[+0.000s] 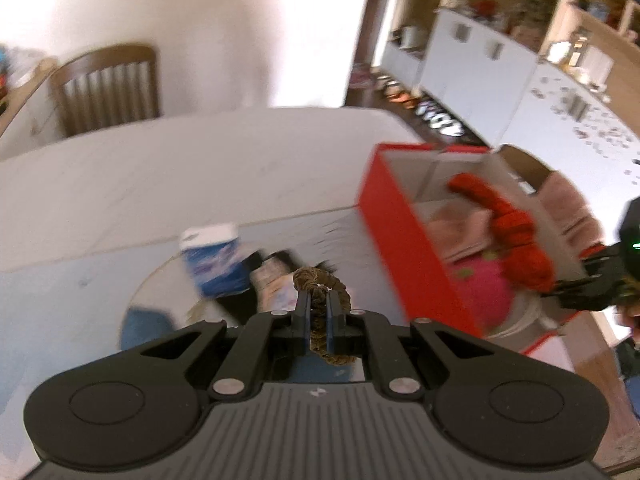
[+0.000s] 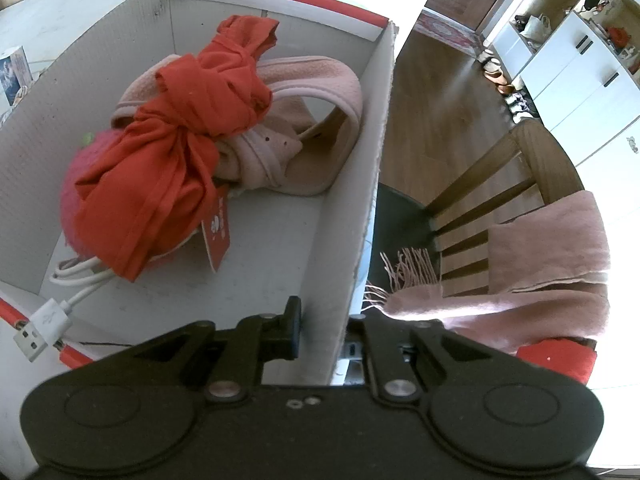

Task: Organize objects
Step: 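Carry the brown bracelet with the left gripper into the box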

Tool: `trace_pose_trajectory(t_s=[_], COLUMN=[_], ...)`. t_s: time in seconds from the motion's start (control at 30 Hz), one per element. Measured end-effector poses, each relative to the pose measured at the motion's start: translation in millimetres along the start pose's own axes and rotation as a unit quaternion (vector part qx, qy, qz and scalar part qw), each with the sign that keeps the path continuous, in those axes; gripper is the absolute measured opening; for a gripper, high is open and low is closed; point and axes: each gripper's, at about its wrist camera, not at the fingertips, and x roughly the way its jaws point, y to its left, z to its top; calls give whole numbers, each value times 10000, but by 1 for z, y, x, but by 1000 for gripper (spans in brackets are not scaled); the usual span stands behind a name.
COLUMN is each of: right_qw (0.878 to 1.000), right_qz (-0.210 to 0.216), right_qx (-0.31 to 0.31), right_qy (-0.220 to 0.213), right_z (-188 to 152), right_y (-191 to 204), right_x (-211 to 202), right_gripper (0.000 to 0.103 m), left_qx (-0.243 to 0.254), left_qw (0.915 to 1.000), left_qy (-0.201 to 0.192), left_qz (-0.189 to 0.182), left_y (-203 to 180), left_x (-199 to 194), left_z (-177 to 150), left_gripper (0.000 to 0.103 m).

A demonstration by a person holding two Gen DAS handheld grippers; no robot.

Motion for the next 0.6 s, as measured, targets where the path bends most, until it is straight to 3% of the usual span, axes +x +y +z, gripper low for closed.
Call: trace_pose_trajectory(t_s=[0.27, 0.6], right_qw=[10000, 9998], right_qz=[30, 95], right_qx=[16, 49], right_qy=[-14, -147], right_z=[0, 3], right_y=[0, 2], right_x=[0, -6], right_gripper=[10, 9], left_qx=[485, 996], left_qw=[9971, 9913], left_qy=[-280, -251], left_qz=[-506, -827], left_y=[-50, -100], left_x=[-10, 8], left_z=[27, 46], left_gripper=[6, 6])
